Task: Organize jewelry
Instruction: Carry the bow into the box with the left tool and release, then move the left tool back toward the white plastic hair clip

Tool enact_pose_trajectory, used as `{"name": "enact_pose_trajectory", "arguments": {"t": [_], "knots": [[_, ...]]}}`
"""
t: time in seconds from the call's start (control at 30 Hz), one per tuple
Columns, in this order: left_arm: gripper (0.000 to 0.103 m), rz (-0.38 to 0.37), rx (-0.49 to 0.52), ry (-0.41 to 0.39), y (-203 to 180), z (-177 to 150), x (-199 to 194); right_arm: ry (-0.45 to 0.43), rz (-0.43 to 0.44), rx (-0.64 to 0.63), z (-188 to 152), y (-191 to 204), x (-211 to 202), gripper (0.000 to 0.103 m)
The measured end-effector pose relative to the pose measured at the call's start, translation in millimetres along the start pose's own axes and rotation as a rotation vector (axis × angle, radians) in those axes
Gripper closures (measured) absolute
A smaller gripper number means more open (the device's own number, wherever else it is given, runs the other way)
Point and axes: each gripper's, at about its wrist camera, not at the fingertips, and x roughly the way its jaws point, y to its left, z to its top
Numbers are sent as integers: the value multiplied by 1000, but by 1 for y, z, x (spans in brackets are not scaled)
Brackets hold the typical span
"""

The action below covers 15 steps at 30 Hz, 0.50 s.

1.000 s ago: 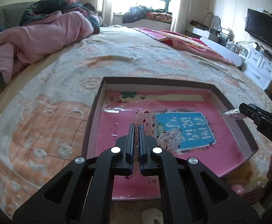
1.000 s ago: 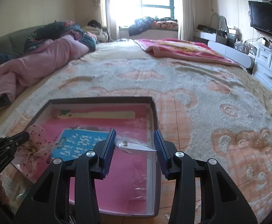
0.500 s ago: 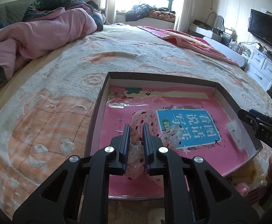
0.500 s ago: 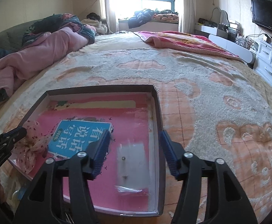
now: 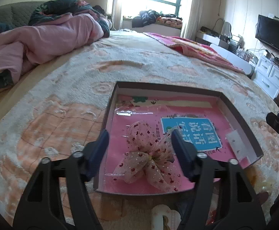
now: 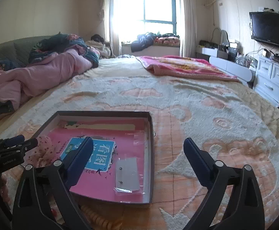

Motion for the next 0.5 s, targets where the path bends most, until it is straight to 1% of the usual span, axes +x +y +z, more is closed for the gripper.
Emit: {"name": "enact_pose_trajectory", "arguments": {"t": [0.03, 0.1, 0.13, 0.2, 0.23, 0.5], "knots": [[38, 0, -1, -6, 0, 0, -3, -8, -1, -5, 0, 0, -4, 9], [25, 1, -6, -20, 1, 0, -10, -26, -5, -12, -2, 0, -11, 8], [23, 2, -7, -28, 1, 0, -13, -32, -5, -14, -3, 0, -14, 8], [13, 3, -9, -42, 1, -1, -20, -46, -4, -16, -5, -1, -22, 7], [11, 3, -9, -49, 1, -2, -23, -52, -4, -17, -5, -1, -25, 7], [11, -2, -7, -89, -2, -9, -49, -83, -2, -24, -12, -2, -47, 7]]}}
